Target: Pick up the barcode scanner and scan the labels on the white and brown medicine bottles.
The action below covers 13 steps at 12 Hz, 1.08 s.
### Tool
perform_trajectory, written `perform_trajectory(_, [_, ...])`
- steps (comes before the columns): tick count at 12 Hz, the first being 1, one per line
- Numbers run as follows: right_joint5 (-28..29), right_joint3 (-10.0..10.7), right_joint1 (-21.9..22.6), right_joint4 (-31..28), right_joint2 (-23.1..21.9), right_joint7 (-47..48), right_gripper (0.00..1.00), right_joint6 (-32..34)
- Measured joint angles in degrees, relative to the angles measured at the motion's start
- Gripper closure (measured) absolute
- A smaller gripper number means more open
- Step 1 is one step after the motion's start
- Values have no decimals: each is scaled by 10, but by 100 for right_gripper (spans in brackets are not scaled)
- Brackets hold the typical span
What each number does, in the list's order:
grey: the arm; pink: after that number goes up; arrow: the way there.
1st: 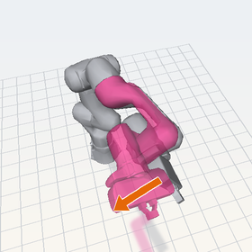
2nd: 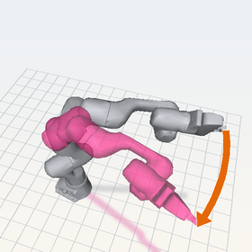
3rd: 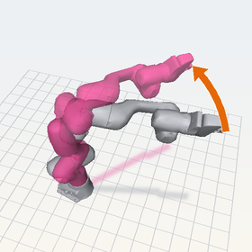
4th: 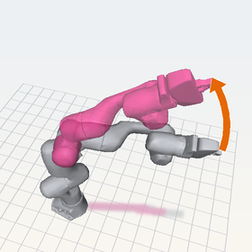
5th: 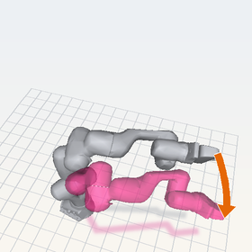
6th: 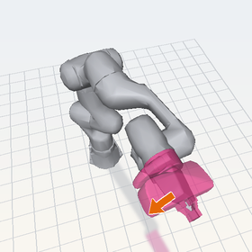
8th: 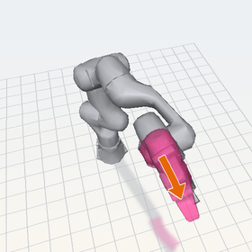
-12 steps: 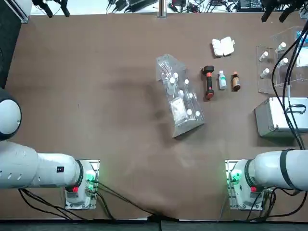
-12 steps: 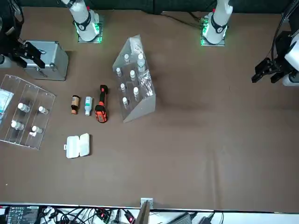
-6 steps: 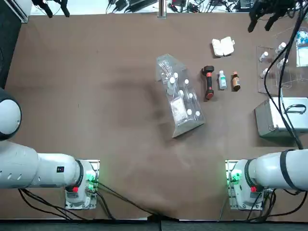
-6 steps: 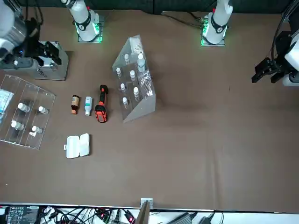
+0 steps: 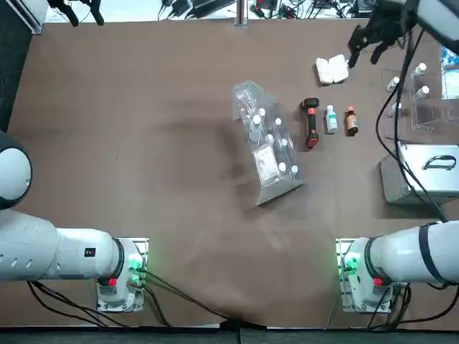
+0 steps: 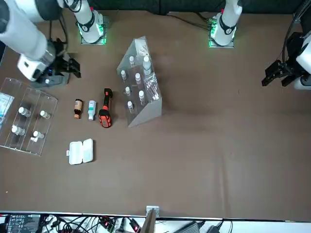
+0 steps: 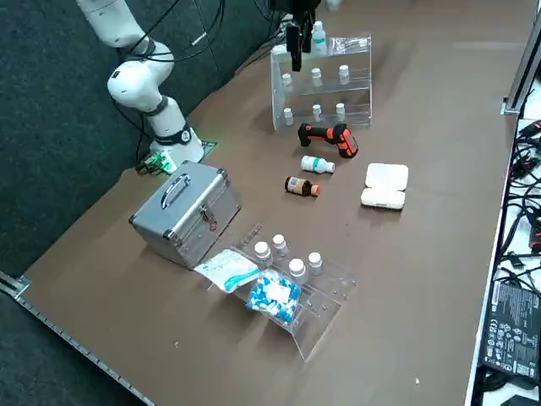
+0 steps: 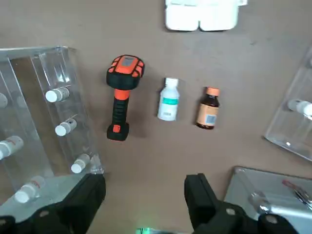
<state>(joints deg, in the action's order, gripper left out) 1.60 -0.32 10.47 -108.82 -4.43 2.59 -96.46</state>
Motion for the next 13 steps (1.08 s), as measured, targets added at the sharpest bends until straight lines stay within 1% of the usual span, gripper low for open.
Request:
perform_trajectory(5, [0,-1,42,-102,2,7,0,-111])
perform_trajectory(6, [0,-1,51,-137,3,27,0,-154])
perform_trajectory(10, [0,-1,67,-194,4,73,0,-244])
perform_trajectory(13, [0,-1,87,-213,23,129,0,-294])
